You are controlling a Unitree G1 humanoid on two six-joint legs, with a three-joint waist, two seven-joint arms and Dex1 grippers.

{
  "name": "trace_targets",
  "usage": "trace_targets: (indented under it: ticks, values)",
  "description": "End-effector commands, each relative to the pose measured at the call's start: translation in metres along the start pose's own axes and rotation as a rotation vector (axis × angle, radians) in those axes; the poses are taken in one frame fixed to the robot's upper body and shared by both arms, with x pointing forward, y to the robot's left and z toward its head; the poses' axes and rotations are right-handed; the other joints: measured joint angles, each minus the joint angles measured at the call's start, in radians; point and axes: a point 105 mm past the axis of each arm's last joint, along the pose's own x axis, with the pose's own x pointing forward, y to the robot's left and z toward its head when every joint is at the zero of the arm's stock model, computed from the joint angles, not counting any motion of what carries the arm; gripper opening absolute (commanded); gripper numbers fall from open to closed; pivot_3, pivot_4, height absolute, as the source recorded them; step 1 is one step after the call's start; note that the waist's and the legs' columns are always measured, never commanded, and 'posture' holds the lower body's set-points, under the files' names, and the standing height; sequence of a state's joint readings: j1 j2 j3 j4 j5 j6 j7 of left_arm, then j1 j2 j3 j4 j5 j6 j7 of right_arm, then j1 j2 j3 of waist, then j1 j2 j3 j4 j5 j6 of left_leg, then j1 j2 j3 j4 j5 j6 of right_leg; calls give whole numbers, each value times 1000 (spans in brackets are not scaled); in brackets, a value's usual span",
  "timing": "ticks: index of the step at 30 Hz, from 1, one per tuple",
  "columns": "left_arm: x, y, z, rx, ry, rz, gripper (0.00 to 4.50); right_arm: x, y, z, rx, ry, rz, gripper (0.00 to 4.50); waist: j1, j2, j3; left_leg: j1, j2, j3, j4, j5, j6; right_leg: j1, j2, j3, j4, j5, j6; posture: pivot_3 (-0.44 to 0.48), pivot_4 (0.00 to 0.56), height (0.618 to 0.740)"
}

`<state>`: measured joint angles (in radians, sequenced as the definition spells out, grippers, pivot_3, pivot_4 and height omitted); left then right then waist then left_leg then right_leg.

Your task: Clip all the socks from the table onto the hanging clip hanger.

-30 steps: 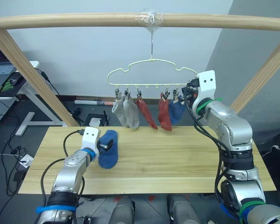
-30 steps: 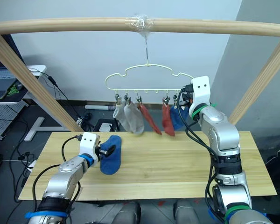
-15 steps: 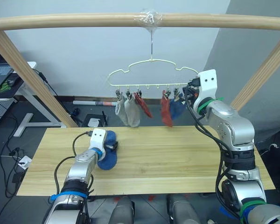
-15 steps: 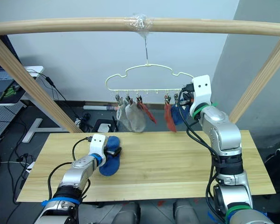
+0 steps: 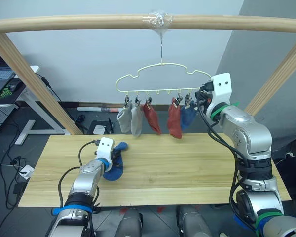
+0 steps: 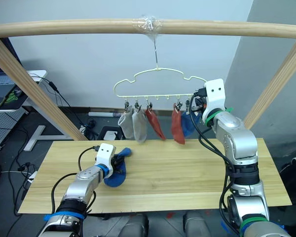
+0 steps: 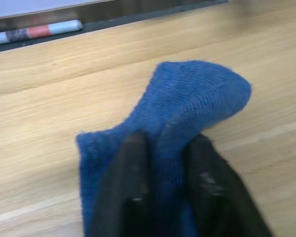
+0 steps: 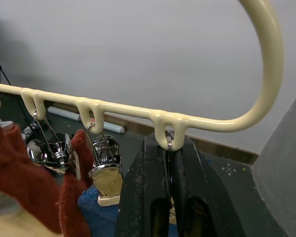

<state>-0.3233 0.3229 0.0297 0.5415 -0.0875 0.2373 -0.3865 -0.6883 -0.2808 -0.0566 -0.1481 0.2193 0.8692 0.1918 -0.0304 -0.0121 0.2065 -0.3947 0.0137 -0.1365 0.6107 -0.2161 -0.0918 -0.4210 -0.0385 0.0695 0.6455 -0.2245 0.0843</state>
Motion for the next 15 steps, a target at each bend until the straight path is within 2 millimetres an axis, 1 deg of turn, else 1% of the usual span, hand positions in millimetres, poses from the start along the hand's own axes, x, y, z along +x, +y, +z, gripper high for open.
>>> trace_targets:
  ticks: [1,2,3,4,5,7,9,11,12,13,15]
  values:
    - [3,-27,10,14,-53,-87,21,-2,-10,10,21,-22,-17,0,0,0,0,0,0,0,0,0,0,0,0,0,0,0,0,20,168,740]
    - [4,-39,18,10,-89,-123,21,-3,-12,11,40,-16,-15,0,0,0,0,0,0,0,0,0,0,0,0,0,0,0,0,20,168,740]
    - [5,-57,31,10,-145,-182,21,-4,-14,12,86,-1,-10,0,1,0,0,0,0,0,0,0,0,0,0,0,0,0,0,20,168,740]
    - [4,-69,40,10,-182,-220,21,-5,-16,12,117,10,-4,0,3,0,0,0,0,0,0,0,0,0,0,0,0,0,0,20,168,740]
    - [4,-75,45,11,-199,-238,21,-6,-17,13,136,18,-1,0,5,0,0,-2,0,0,1,0,0,0,0,0,0,1,-1,13,168,740]
    - [1,-95,67,-16,-274,-305,21,-7,-21,17,278,54,6,0,1,0,0,-2,-1,0,1,0,0,0,-1,0,-1,1,-1,13,168,740]
    - [-8,-124,98,-45,-375,-413,21,-10,-20,23,433,99,27,0,-1,0,0,-2,0,0,1,0,0,-1,-1,0,0,1,-2,13,168,740]
    - [-15,-141,118,-62,-435,-474,21,-11,-19,25,521,137,35,0,-2,0,0,-2,0,-1,0,0,0,-2,0,0,1,1,-2,-1,166,740]
    - [-17,-146,124,-69,-452,-489,21,-12,-18,26,554,153,34,0,-2,0,0,-2,0,-1,0,0,0,-2,0,-1,1,1,-2,-1,166,740]
    - [-21,-156,139,-70,-495,-515,21,-13,-18,25,617,180,24,0,-2,0,0,-2,0,-1,0,0,0,-1,0,0,0,1,-2,-1,166,740]
    - [-28,-174,163,-73,-561,-559,21,-15,-17,24,689,215,16,0,-2,0,0,-2,0,0,0,0,0,-1,0,0,0,1,-2,-1,166,740]
